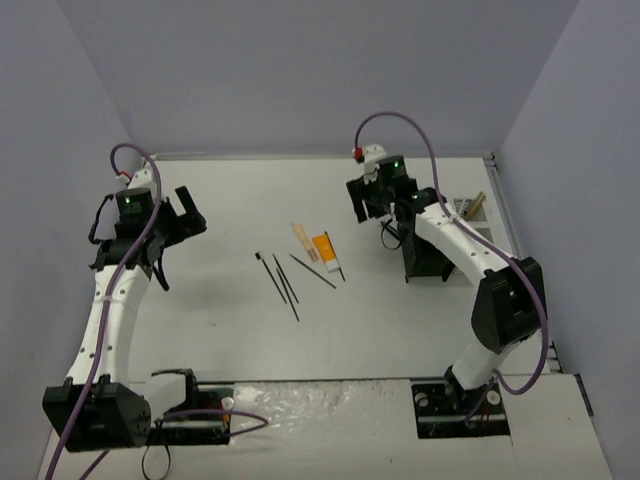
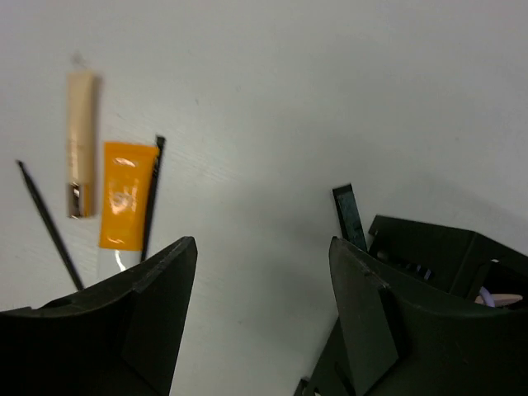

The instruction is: Organize the makeup

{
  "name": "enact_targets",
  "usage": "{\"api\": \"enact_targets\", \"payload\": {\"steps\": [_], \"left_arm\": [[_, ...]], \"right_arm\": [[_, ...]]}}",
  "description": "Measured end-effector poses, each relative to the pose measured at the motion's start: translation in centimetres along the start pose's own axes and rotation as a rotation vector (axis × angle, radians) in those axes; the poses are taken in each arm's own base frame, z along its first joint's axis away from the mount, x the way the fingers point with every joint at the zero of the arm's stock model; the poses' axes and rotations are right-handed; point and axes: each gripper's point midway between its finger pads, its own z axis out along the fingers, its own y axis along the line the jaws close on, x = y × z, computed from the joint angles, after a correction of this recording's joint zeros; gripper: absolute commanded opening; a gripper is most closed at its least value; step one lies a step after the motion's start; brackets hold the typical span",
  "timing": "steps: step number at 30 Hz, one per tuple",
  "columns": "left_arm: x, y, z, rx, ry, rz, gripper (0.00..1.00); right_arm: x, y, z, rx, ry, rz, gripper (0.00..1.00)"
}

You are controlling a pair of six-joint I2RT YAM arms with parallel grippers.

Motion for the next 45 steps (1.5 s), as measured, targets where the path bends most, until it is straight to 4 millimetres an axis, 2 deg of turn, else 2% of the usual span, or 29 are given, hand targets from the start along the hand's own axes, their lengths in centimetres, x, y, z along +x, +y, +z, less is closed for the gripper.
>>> {"api": "enact_targets", "payload": {"steps": [3, 6, 9, 16, 32, 36, 41, 45], "left_arm": [[0.0, 0.0, 0.0, -0.001, 0.001, 0.0, 0.97], [0.1, 0.0, 0.1, -0.001, 0.003, 0.0, 0.97], [0.2, 0.1, 0.1, -0.002, 0.006, 0.0, 0.97], [0.4, 0.2, 0.5, -0.007, 0.019, -0.001, 0.97], [0.5, 0.2, 0.5, -0.008, 0.022, -0.002, 0.97], [0.5, 0.2, 0.5, -0.008, 0.023, -0.002, 0.97], [0.5, 0.2, 0.5, -0.008, 0.023, -0.002, 0.97], [0.5, 0.2, 0.5, -0.008, 0.023, -0.002, 0.97]], "right_arm": [[4.0, -0.4, 3.0, 0.038, 0.151, -0.042, 0.54], [6.0, -1.3, 5.4, 0.097, 0.232, -0.086, 0.5], [7.1, -2.4, 6.7, 0.163, 0.281, -0.124, 0.47], [7.0, -5.0, 9.4, 0.314, 0.312, -0.189, 0.46], [10.4, -6.3, 11.7, 0.399, 0.411, -0.259, 0.39], [10.3, -6.6, 11.8, 0.418, 0.41, -0.264, 0.37], [10.4, -6.9, 11.9, 0.443, 0.413, -0.272, 0.23], [10.8, -7.1, 12.1, 0.455, 0.424, -0.281, 0.04]]}}
